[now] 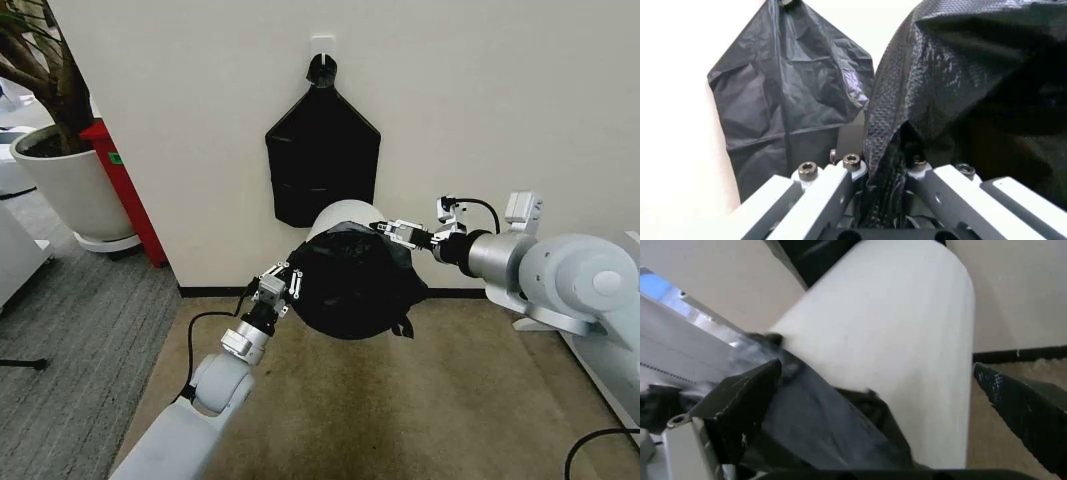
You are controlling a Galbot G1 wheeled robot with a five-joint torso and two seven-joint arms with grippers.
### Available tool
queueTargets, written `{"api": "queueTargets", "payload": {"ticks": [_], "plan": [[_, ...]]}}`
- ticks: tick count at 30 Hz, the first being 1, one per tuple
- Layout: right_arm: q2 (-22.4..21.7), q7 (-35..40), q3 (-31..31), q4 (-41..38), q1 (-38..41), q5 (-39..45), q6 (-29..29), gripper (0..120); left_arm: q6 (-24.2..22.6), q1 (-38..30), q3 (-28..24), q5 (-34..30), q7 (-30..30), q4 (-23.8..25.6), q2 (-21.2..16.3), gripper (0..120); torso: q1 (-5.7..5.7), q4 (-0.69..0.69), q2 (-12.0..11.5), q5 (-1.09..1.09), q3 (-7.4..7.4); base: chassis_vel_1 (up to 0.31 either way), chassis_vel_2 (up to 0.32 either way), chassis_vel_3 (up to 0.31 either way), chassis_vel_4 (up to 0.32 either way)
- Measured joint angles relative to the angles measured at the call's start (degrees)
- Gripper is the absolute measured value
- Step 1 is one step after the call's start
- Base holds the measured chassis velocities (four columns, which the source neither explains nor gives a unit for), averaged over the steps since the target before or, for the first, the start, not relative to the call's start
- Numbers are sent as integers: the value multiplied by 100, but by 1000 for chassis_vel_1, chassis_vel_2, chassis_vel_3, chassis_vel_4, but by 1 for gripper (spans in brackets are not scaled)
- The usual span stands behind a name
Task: Place the garbage bag over the trash bin.
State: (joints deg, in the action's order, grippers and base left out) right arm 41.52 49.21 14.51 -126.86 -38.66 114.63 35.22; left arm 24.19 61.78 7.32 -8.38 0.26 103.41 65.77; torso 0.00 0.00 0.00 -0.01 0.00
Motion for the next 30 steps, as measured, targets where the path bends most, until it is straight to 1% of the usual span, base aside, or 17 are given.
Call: {"api": "queueTargets", "payload": {"ticks": [7,11,14,19,30], "plan": [[7,-13,35,-104,-66,34,-57,100,-1,-10,6,-31,4,-62,0,3,0,-1,0,0,0,0,0,0,0],[47,107,100,-145,46,303,-130,100,-7,-23,6,-48,15,-117,1,3,0,0,0,0,0,0,0,0,0],[40,135,113,-187,-20,338,-143,100,-10,-40,7,-65,15,-138,4,3,0,0,0,0,0,0,0,0,0],[41,112,94,-238,-218,138,-152,100,-12,-70,8,-78,18,-148,6,3,0,-1,0,0,0,0,0,0,0],[-4,56,150,-85,-369,-132,-161,100,-15,-32,6,-113,19,-35,-10,3,0,0,0,1,0,0,0,0,0]]}}
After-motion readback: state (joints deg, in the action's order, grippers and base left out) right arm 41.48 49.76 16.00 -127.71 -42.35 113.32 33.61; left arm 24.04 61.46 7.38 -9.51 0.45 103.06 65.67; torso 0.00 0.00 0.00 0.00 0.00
